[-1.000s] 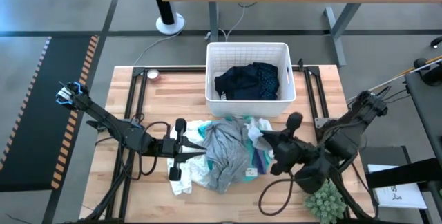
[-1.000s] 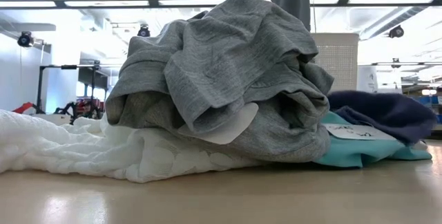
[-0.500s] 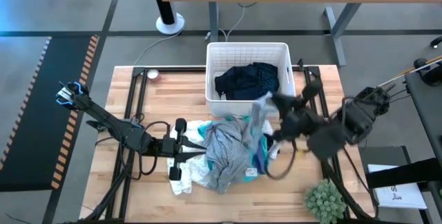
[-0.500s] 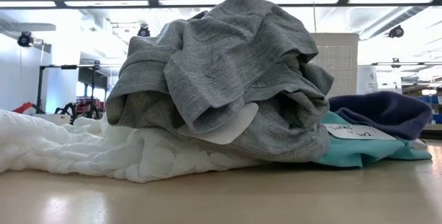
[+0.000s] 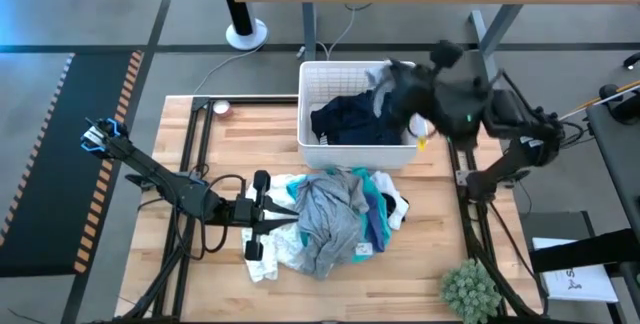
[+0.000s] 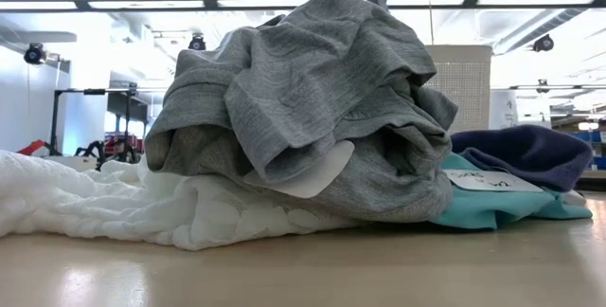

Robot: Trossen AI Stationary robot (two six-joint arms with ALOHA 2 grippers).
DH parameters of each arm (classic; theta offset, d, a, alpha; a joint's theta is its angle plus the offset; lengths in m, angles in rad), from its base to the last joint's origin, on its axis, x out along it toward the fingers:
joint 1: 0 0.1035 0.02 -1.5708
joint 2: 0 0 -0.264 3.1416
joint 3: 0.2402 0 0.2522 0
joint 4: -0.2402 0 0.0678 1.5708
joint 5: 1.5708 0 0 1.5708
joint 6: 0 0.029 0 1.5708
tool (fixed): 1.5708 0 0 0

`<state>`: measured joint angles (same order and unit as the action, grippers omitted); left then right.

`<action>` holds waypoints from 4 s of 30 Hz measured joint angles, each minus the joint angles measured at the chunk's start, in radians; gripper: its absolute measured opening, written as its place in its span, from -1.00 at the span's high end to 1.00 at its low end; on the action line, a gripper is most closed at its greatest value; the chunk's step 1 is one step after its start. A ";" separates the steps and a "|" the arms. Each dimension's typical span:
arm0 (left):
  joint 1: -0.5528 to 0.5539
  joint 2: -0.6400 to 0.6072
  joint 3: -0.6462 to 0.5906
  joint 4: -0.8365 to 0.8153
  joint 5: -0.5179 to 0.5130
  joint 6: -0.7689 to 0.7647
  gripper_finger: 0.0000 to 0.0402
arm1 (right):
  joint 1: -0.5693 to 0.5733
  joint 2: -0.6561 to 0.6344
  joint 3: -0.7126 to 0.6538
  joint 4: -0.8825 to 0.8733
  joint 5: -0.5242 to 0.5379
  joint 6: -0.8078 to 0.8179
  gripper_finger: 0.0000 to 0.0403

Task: Sort clothes
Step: Put the gray sock into the white laundry bin, then put the gray sock in to the laundry bin

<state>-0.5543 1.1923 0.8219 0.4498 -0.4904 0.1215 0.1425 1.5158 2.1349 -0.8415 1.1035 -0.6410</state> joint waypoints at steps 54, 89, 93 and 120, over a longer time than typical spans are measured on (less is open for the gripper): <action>-0.001 0.000 0.000 -0.001 0.002 -0.037 0.82 | -0.652 0.443 -0.277 -0.385 -0.942 0.495 1.00; -0.001 -0.001 0.000 -0.002 0.000 -0.037 0.82 | -0.715 0.366 -0.801 0.026 -1.106 0.600 0.99; -0.001 -0.001 0.000 -0.001 0.000 -0.034 0.82 | -0.714 0.367 -0.710 -0.106 -1.108 0.654 0.85; 0.000 -0.001 0.000 -0.002 0.000 -0.034 0.82 | -0.684 0.343 0.038 -0.670 -1.103 0.479 0.06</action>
<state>-0.5545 1.1915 0.8215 0.4482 -0.4904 0.0878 -0.5419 1.8591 2.1732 -1.5115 0.0001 -0.1616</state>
